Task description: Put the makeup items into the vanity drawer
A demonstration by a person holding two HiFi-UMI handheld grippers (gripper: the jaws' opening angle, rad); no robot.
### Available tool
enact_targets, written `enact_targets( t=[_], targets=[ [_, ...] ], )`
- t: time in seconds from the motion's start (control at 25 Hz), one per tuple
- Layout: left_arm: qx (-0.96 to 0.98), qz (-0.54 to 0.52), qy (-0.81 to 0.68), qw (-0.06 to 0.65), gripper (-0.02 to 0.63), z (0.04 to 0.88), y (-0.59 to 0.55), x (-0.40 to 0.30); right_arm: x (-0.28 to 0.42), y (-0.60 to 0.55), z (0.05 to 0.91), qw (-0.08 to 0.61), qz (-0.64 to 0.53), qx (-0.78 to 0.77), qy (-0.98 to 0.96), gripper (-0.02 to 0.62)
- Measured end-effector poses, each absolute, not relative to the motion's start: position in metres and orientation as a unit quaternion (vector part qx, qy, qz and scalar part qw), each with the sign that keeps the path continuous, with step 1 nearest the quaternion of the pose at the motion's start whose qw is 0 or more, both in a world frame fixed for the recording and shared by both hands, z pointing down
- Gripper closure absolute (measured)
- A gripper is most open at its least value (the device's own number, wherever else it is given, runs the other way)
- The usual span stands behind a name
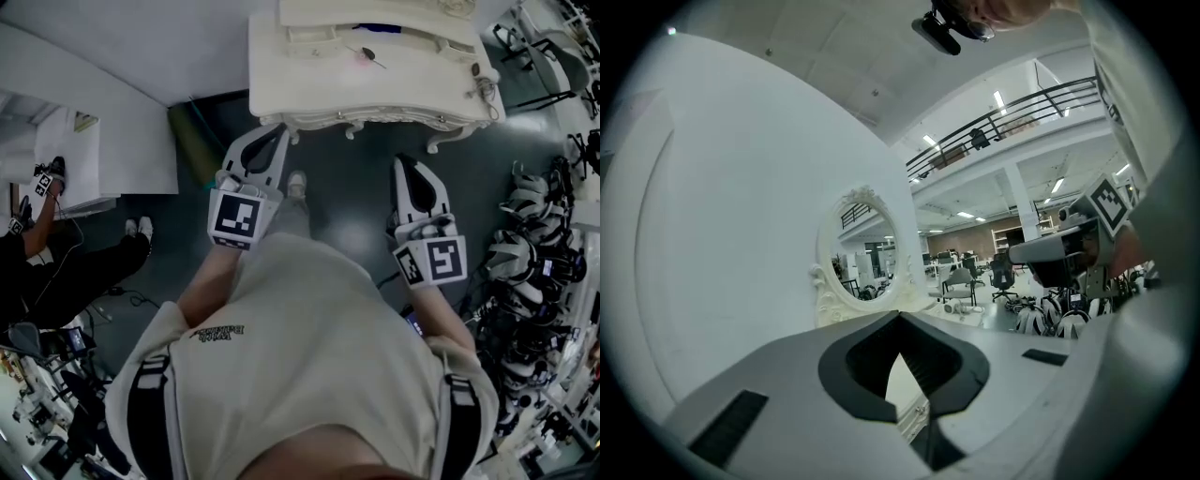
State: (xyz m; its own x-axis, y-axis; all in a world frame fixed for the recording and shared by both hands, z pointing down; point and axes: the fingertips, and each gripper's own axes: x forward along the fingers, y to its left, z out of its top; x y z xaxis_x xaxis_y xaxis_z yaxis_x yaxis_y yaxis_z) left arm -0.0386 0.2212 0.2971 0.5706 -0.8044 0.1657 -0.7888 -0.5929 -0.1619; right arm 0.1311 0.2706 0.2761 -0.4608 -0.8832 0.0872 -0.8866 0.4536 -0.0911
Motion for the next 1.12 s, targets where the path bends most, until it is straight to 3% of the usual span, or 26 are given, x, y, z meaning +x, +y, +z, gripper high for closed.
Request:
enact_targets(
  t=[1.12],
  targets=[
    [-0.901, -0.1, 0.42, 0.034, 0.592, 0.295, -0.017, -0.081, 0.068, 0.024, 0.257, 0.024, 0.021, 0.528, -0.848, 0.594]
  ],
)
